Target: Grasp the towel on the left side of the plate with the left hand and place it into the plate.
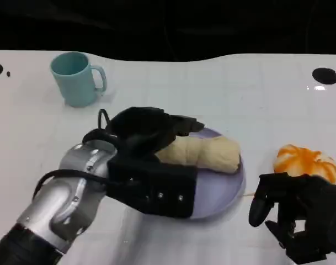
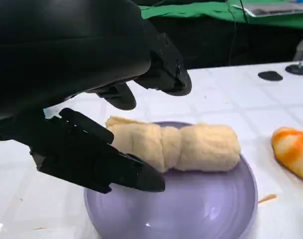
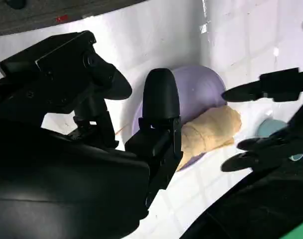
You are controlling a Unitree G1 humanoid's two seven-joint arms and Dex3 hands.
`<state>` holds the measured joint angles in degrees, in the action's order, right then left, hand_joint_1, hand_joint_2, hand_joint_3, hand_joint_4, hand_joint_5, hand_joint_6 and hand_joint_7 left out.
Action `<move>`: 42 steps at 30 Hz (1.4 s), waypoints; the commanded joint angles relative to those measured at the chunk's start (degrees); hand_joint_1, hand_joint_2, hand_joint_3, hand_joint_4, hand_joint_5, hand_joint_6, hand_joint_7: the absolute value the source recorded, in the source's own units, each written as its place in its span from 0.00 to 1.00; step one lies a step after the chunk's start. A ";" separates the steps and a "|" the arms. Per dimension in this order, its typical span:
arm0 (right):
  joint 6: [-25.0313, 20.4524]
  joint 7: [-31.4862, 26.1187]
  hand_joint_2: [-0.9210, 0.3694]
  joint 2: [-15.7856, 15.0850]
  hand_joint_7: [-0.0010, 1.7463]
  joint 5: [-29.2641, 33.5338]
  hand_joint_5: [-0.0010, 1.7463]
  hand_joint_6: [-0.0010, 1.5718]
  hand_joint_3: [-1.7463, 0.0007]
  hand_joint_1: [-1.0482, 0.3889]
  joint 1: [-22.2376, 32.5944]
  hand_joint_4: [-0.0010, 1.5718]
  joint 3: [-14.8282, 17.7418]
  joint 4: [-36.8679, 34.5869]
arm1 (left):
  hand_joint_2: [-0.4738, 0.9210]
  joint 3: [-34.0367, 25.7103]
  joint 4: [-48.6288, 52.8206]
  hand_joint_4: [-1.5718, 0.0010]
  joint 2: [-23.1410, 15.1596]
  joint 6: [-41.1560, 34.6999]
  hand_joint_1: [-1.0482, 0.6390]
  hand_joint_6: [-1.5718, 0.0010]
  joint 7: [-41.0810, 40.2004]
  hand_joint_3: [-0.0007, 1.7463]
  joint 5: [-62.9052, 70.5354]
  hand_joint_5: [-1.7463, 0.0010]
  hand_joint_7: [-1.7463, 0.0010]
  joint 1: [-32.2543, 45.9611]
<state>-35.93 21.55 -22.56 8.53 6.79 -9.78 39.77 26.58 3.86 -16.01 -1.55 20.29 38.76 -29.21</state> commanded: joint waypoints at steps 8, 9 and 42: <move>0.24 0.17 0.29 -0.78 0.83 -0.41 1.00 0.44 0.36 0.73 -0.14 0.45 0.61 0.12 | 1.00 -10.95 -12.41 0.50 -2.42 -8.46 0.43 0.41 10.10 0.15 -16.69 0.43 0.95 6.40; 0.33 0.15 0.29 -0.80 0.83 -0.39 1.00 0.44 0.36 0.73 -0.14 0.45 0.59 0.10 | 1.00 -12.12 -13.30 0.50 -2.35 -8.96 0.45 0.40 10.68 0.15 -18.89 0.47 0.95 7.25; 1.69 1.04 0.29 -1.71 0.83 -1.70 1.00 0.44 0.36 0.73 0.45 0.45 2.41 -0.45 | 0.81 -43.03 -40.63 0.54 6.57 -67.04 0.59 0.56 -5.22 0.68 -77.99 0.01 0.16 25.65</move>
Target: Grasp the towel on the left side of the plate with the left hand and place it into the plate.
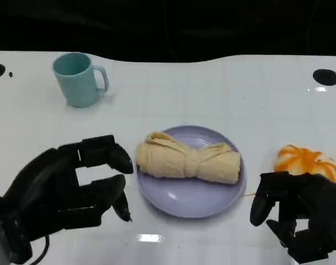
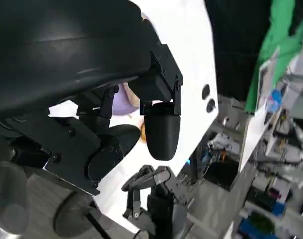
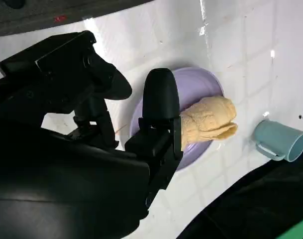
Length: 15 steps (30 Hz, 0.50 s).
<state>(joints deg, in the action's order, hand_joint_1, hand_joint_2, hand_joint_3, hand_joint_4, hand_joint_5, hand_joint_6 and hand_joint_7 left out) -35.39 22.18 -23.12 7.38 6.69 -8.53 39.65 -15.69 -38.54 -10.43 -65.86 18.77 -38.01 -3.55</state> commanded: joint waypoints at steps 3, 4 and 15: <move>1.87 0.58 0.29 -1.31 0.82 -0.57 0.99 0.44 0.36 0.73 0.82 0.45 1.43 -0.73 | 0.80 -0.34 3.51 0.53 1.30 -3.12 0.57 0.55 -5.11 0.67 -1.52 0.00 0.14 -0.20; 2.40 0.62 0.29 -1.34 0.83 -0.63 0.99 0.45 0.36 0.73 0.91 0.46 1.51 -1.00 | 0.80 -0.13 4.03 0.52 1.22 -2.92 0.56 0.56 -5.27 0.67 -1.45 0.00 0.12 -0.16; 5.78 -0.19 0.29 -0.80 0.81 0.67 1.00 0.45 0.37 0.74 1.75 0.46 0.29 -3.16 | 0.80 1.08 7.45 0.51 -0.99 -1.07 0.55 0.59 -5.19 0.68 -0.53 0.00 0.02 0.79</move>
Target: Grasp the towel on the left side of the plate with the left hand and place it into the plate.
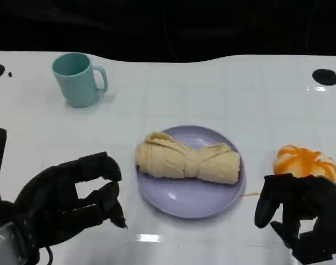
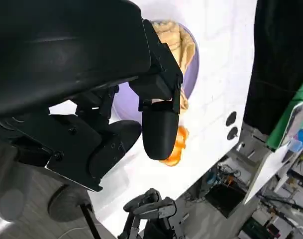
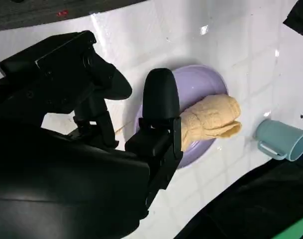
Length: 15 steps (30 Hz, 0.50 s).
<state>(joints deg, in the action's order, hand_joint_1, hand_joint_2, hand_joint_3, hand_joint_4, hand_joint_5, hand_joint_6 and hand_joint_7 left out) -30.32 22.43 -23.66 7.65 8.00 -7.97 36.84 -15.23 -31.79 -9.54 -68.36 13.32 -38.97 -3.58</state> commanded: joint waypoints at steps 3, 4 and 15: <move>0.59 -0.65 0.28 -0.24 0.82 0.82 1.00 0.44 0.38 0.75 0.39 0.46 -0.61 -0.35 | 0.78 0.97 1.07 0.51 -2.44 2.34 0.56 0.59 0.39 0.70 0.34 0.00 0.01 1.32; 0.58 -0.67 0.28 -0.24 0.82 0.93 1.00 0.44 0.38 0.74 0.39 0.46 -0.67 -0.34 | 0.78 1.10 1.11 0.51 -2.60 2.58 0.56 0.59 0.37 0.71 0.33 0.00 0.01 1.45; 0.08 -0.02 0.27 -0.54 0.82 0.90 1.00 0.44 0.39 0.74 0.01 0.45 -0.64 -0.17 | 0.76 1.83 0.78 0.51 -2.77 3.92 0.55 0.59 -0.26 0.72 0.06 0.00 0.01 2.23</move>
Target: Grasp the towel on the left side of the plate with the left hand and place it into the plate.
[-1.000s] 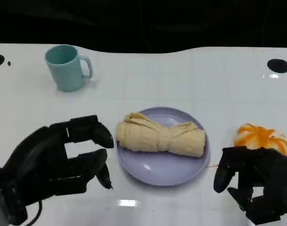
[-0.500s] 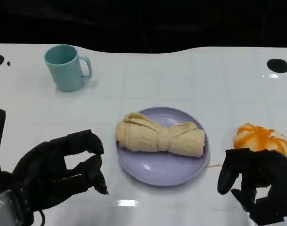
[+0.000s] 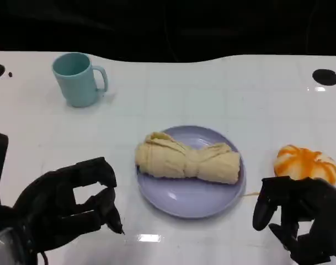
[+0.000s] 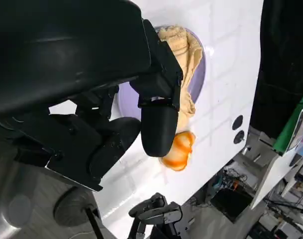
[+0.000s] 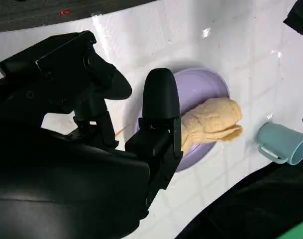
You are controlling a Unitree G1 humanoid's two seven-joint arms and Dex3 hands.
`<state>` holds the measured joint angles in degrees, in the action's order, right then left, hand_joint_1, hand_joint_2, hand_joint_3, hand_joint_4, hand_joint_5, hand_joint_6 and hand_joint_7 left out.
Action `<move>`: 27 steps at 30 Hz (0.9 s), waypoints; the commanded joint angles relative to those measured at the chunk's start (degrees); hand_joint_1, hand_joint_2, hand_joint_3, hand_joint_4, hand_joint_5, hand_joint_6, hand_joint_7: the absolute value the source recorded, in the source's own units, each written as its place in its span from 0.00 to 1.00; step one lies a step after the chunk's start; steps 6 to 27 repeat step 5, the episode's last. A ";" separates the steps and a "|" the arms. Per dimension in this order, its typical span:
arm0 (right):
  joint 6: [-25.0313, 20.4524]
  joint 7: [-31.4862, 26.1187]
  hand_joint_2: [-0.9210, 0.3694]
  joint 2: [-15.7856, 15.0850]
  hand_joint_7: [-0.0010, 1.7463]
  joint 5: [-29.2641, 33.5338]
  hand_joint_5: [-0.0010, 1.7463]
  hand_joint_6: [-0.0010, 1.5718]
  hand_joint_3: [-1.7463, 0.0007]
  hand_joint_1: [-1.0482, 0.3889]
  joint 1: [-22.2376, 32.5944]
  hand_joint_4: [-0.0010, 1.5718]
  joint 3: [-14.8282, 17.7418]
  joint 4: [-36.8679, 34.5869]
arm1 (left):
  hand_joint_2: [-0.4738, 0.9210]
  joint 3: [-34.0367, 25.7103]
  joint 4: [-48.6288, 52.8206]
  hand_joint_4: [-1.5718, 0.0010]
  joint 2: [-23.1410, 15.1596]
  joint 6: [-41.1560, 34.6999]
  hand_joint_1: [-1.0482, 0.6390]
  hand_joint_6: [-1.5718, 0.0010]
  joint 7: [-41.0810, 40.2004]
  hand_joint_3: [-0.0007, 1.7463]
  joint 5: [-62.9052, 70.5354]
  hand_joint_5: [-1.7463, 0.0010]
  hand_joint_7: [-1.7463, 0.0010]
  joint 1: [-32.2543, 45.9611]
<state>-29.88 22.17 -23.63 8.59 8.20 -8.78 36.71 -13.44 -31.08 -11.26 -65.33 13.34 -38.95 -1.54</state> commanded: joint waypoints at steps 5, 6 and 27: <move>-0.07 0.37 0.26 -0.51 0.81 -0.21 1.00 0.44 0.39 0.74 -0.48 0.45 0.13 -0.60 | 0.78 0.07 0.93 0.51 -0.93 1.50 0.55 0.59 -0.14 0.70 0.06 0.00 0.03 -0.05; -0.07 0.37 0.26 -0.51 0.81 -0.21 1.00 0.44 0.39 0.74 -0.48 0.45 0.13 -0.60 | 0.78 0.07 0.93 0.51 -0.93 1.50 0.55 0.59 -0.14 0.70 0.06 0.00 0.03 -0.05; -0.07 0.37 0.26 -0.51 0.81 -0.21 1.00 0.44 0.39 0.74 -0.48 0.45 0.13 -0.60 | 0.78 0.07 0.93 0.51 -0.93 1.50 0.55 0.59 -0.14 0.70 0.06 0.00 0.03 -0.05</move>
